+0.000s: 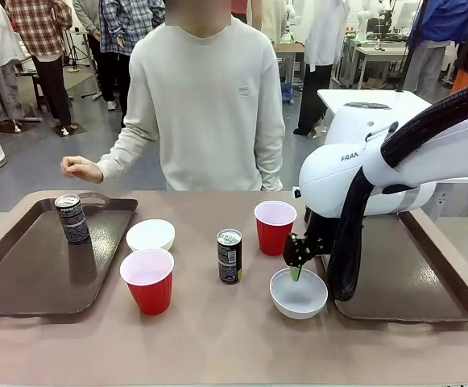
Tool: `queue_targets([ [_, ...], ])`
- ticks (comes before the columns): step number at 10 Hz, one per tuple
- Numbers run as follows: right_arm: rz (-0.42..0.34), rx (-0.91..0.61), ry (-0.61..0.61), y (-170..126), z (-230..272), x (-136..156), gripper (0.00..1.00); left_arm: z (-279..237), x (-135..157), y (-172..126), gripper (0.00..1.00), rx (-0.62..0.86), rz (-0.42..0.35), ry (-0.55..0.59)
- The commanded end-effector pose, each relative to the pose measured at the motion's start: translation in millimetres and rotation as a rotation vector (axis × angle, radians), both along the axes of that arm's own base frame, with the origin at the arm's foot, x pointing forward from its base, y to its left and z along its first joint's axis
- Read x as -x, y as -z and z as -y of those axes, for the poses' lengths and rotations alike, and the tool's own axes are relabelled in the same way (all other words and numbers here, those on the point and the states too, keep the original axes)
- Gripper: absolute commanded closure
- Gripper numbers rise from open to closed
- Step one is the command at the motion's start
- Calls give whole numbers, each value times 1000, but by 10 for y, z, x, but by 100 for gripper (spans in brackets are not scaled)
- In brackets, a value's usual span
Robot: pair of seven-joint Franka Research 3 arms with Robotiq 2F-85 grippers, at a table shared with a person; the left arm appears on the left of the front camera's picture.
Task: Prepare tableware on both trays.
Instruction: Pick up a Picnic Bowl from the table and place it on a Handle tray.
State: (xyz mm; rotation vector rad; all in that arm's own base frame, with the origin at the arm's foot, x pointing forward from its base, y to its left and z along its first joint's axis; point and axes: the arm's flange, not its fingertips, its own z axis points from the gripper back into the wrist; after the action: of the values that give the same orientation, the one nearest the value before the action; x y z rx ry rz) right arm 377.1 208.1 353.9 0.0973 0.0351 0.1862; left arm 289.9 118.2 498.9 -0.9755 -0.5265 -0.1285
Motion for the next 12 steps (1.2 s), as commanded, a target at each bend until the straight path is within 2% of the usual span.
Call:
queue_targets([
  [1, -12, 56, 21, 95, -22, -69, 37, 5, -9, -5, 0, 8, 13, 4],
  [2, -21, 67, 21, 135, -17, -75, 44, 5, -9, -5, 0, 8, 13, 4],
  [3, -27, 74, 24, 154, -10, -84, 56, 5, -9, -5, 0, 8, 13, 4],
  [4, -33, 83, 23, 180, -4, -86, 47, 5, -9, -5, 0, 8, 13, 4],
  [5, -36, 87, 21, 173, -2, -74, 75, 5, -9, -5, 0, 8, 13, 4],
  [6, -31, 88, 19, 157, -13, -72, 65, 5, -9, -5, 0, 8, 13, 4],
  [7, -29, 87, 20, 157, -18, -83, 94, 5, -9, -5, 0, 8, 13, 4],
  [8, -32, 89, 21, 154, -11, -75, 84, 5, -9, -5, 0, 8, 13, 4],
  [9, -33, 89, 24, 148, -9, -77, 100, 5, -9, -5, 0, 8, 13, 4],
  [12, -47, 88, 31, 136, 7, -83, 100, 5, -9, -5, 0, 8, 13, 4],
])
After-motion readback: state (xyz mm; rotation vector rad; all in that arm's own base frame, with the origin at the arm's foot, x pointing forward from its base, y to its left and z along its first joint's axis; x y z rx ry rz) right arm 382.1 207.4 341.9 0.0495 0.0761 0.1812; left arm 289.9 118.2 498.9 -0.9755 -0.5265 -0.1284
